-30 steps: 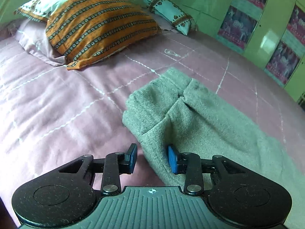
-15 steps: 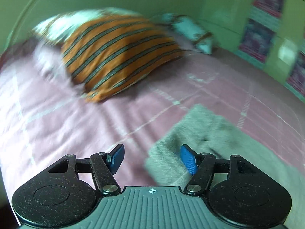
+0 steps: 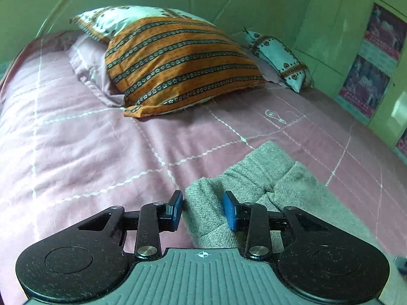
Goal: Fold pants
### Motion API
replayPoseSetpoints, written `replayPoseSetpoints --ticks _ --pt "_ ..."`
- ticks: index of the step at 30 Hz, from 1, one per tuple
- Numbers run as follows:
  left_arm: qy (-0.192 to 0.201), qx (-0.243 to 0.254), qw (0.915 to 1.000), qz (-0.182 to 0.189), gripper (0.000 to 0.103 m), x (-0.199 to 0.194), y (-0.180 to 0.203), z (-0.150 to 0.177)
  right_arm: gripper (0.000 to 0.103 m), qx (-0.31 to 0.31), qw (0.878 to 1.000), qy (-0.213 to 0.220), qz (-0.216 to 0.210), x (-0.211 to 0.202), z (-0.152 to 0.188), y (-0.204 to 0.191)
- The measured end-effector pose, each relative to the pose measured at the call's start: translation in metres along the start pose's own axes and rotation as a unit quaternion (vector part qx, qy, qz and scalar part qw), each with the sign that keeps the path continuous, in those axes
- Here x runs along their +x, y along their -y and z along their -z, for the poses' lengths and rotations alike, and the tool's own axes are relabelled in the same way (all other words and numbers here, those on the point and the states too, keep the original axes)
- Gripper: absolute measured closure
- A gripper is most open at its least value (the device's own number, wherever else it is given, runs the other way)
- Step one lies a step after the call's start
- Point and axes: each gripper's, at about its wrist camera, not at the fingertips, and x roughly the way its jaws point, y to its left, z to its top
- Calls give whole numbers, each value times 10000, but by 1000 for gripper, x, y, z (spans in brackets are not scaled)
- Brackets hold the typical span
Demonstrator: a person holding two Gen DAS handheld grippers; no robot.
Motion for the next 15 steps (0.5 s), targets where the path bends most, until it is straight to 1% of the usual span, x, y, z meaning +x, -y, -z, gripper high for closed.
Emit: replayPoseSetpoints --ticks 1,2,3,4,6,7,8,9,10,11,12,14,15 --pt "16 -19 10000 6 69 0 -1 0 74 -33 10000 -9 -1 1 1 -1" --pt "33 -28 10000 7 71 -1 -1 1 85 -125 9999 -4 -31 0 2 -4" --pt "71 -23 10000 0 73 -2 -1 2 94 -309 9995 25 -15 0 2 -10" --pt "130 -39 9999 -12 77 -4 -2 2 103 -512 9987 10 84 0 3 -17" --pt "269 -162 9995 -18 81 -11 -3 0 103 -912 9949 78 429 1 4 -32" --pt "377 -177 9991 -29 89 -16 -3 -1 103 -962 9938 220 505 -3 2 -38" --pt "499 -116 9987 -69 89 -20 -1 -1 103 -899 9939 366 527 -8 0 -39" --pt "485 -50 9987 -128 89 -18 -1 0 103 -849 9938 430 577 -8 -1 -39" --pt "316 -88 9993 -176 89 -10 -4 3 103 -883 9932 339 673 -2 0 -38" --pt "189 -143 9996 -161 87 -3 -8 5 103 -935 9921 115 833 9 3 -36" --pt "199 -129 9996 -147 86 -2 -10 5 103 -996 9904 -30 956 18 8 -33" --pt "170 35 9997 -151 84 -3 -8 3 103 -1000 9895 46 1045 16 7 -36" --pt "155 12 9998 -156 81 -4 -10 1 102 -1039 9878 121 1152 13 6 -38"
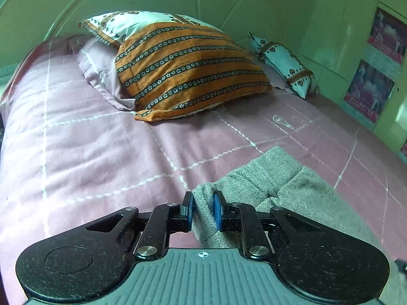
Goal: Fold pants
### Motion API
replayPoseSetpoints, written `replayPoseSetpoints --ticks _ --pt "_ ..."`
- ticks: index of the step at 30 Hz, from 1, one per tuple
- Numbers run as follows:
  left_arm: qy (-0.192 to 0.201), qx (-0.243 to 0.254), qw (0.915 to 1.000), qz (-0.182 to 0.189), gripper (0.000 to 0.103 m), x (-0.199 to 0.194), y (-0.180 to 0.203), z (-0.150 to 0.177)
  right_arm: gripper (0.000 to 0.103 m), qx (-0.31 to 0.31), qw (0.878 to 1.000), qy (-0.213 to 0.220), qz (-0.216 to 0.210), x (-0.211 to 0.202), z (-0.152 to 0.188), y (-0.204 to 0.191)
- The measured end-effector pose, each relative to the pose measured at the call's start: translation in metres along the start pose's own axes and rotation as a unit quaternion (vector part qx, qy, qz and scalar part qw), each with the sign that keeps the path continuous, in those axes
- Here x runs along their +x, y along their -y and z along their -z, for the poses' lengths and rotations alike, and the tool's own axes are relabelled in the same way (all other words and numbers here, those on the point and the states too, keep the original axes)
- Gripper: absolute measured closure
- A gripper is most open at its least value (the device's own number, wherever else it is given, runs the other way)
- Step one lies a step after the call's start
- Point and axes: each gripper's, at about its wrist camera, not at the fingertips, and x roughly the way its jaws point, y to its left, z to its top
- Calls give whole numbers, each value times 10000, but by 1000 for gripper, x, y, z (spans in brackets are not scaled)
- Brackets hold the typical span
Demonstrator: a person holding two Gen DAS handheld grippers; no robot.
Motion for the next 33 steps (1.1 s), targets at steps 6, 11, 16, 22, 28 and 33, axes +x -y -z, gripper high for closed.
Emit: replayPoseSetpoints --ticks 6,11,16,22,28,33 --pt "190 202 9996 -5 68 -27 2 -9 102 421 9973 583 154 -65 8 20" --pt "314 350 9986 258 65 -57 18 -1 98 369 9963 679 370 -116 34 28" --pt "269 832 9933 759 64 -66 59 16 98 642 9955 528 459 -134 66 34" --pt "-530 1426 9855 757 66 -19 59 44 103 688 9915 172 1091 -128 99 56" --pt "-346 1368 9850 996 62 -41 57 37 96 2066 9589 942 1703 -209 122 134" --pt "-407 1913 9757 983 37 -34 78 61 97 1840 9600 429 2065 -213 150 149"
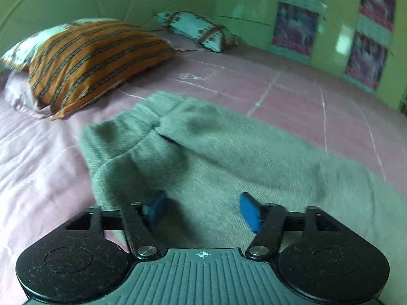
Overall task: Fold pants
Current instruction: 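Pull the waistband flat with the left tool while the right tool grips the leg fold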
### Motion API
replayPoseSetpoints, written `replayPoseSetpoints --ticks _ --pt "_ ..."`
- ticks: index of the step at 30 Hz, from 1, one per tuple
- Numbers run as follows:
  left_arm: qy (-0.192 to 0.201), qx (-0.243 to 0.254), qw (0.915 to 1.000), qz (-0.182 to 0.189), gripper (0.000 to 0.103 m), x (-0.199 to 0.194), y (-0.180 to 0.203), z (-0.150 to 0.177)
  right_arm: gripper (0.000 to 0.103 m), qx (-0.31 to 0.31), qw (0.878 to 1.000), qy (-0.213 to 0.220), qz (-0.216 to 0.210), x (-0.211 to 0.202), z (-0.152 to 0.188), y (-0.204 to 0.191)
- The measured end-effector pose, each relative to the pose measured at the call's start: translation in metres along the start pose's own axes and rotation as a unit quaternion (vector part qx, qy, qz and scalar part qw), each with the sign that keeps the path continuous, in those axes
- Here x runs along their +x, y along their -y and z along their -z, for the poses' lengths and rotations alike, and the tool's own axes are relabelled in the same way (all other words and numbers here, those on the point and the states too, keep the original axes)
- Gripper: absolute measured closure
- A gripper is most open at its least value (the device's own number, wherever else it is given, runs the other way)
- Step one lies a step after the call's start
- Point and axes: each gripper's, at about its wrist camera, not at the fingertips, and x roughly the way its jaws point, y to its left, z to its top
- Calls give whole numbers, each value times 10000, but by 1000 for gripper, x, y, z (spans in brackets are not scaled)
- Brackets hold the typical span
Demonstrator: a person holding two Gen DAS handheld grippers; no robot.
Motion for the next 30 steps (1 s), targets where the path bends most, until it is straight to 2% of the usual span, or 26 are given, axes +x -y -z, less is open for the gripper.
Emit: replayPoseSetpoints --ticks 1,3,5,8,11,12,14,16,18,22,25,27,30 --pt "-11 35 10000 -14 37 0 1 0 103 103 9999 -66 66 3 2 10" --pt "-22 -59 10000 76 37 -8 -4 -3 103 895 9955 195 248 -17 -1 39" --pt "35 -142 9997 183 37 -18 -11 -3 89 1172 9894 719 461 -52 4 58" --pt "-61 149 9997 206 37 -19 -12 4 90 1804 9774 1074 249 -97 27 93" --pt "-68 165 9995 277 35 -19 -15 10 93 2666 9550 1257 334 -134 64 134" --pt "-71 177 9994 287 34 -19 -14 11 94 3056 9430 1282 298 -144 79 150" --pt "-97 313 9990 301 25 -19 -9 13 93 3598 9244 1240 242 -154 102 177" --pt "-133 480 9984 269 19 -20 -2 14 91 4095 9046 1182 54 -157 122 191" --pt "-138 540 9981 248 17 -22 2 16 90 4246 8977 1175 12 -150 131 195" --pt "-100 433 9986 302 17 -23 -2 19 80 4800 8705 1048 -286 -128 140 216" --pt "-75 480 9983 317 16 -24 -2 21 79 5116 8508 1110 -465 -118 143 224" --pt "-59 497 9982 328 16 -24 -2 22 79 5199 8459 1089 -476 -116 143 226" --pt "-41 493 9981 363 16 -23 -3 23 79 5175 8509 828 -365 -114 135 227"
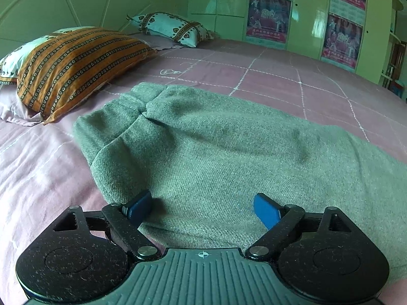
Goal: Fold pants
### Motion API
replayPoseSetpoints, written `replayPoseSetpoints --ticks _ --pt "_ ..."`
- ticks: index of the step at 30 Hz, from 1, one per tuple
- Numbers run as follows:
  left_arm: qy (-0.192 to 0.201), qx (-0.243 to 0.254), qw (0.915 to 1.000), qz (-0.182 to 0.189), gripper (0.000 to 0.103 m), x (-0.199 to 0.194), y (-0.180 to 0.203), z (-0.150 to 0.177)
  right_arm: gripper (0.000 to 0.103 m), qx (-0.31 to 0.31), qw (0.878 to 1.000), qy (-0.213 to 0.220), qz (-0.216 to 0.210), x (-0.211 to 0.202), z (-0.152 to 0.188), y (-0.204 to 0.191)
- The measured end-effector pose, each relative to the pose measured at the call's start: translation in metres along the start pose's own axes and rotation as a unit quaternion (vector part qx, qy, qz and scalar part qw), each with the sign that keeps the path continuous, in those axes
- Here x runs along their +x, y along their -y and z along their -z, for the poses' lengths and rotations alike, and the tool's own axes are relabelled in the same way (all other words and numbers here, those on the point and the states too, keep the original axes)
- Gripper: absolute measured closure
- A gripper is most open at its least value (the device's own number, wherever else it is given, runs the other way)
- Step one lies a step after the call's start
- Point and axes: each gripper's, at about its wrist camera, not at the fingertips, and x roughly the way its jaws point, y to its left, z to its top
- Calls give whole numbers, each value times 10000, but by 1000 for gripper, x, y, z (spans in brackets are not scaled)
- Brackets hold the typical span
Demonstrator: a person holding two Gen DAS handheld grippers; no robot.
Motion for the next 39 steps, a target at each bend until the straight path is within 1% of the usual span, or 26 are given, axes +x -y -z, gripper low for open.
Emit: replayPoseSetpoints --ticks 1,2,3,4,5,6,7,8,9,10,12,13,14,16,18,22,26,27,30,32,34,35,36,37,38,39 --pt "-8 1 10000 21 16 0 -1 0 81 -16 9999 -34 101 2 -2 -4" --pt "-41 18 10000 48 15 0 -2 -1 94 -104 9998 -74 150 2 -4 -7" --pt "-76 39 9999 73 15 1 -3 -2 95 -580 9982 -101 127 2 -8 -17" --pt "-123 54 9999 107 15 1 -5 -4 96 -1289 9917 -26 6 -5 -11 -33" --pt "-160 89 9998 127 15 1 -6 -6 96 -1905 9814 86 -215 -15 -13 -49" --pt "-179 148 9996 140 15 1 -7 -6 97 -2495 9672 211 -429 -26 -14 -64" --pt "-188 196 9995 163 15 1 -8 -5 97 -2774 9581 299 -645 -34 -14 -71" --pt "-188 235 9994 180 15 2 -8 -5 97 -2917 9528 362 -768 -39 -14 -73" --pt "-179 264 9993 185 15 2 -7 -4 97 -2906 9535 366 -710 -37 -15 -66" --pt "-172 287 9993 178 15 2 -7 -3 97 -2725 9602 272 -540 -27 -16 -50" --pt "-162 359 9991 139 14 2 -4 -2 97 -1955 9805 -195 49 8 -15 -9" --pt "-174 354 9991 129 14 1 -5 -3 99 -1601 9870 -77 -77 12 -10 5" --pt "-195 355 9991 132 13 1 -5 -4 98 -1522 9883 37 -83 10 -6 4" --pt "-201 381 9990 137 11 2 -7 -5 94 -1757 9841 193 156 9 5 -12" --pt "-165 376 9991 144 11 2 -8 -4 93 -1933 9804 195 318 13 8 -21" --pt "-41 334 9994 -1 11 -8 -3 -5 90 -1546 9879 25 121 8 2 -16" --pt "252 182 9994 141 11 -21 3 -8 87 -1572 9875 33 65 2 -1 -12" --pt "310 195 9991 202 11 -22 7 -11 87 -1580 9874 28 73 2 -3 -11" --pt "507 535 9966 379 11 -17 35 -33 85 -1538 9880 68 121 3 -3 -13" --pt "442 789 9934 706 11 -5 61 -49 83 -1555 9877 97 163 1 2 -12" --pt "380 1202 9883 859 11 11 86 -56 83 -1632 9862 141 231 3 5 -14" --pt "152 1480 9852 853 11 26 96 -58 83 -1666 9856 152 253 3 5 -15" --pt "-137 1690 9830 704 11 42 101 -59 82 -1697 9850 158 281 4 6 -16" --pt "-335 1833 9814 458 10 58 97 -59 82 -1706 9848 153 292 2 5 -15" --pt "-344 1683 9847 288 4 69 83 -63 82 -1711 9847 139 300 2 5 -15" --pt "-421 1397 9892 154 3 76 69 -70 82 -1710 9848 117 294 3 2 -15"
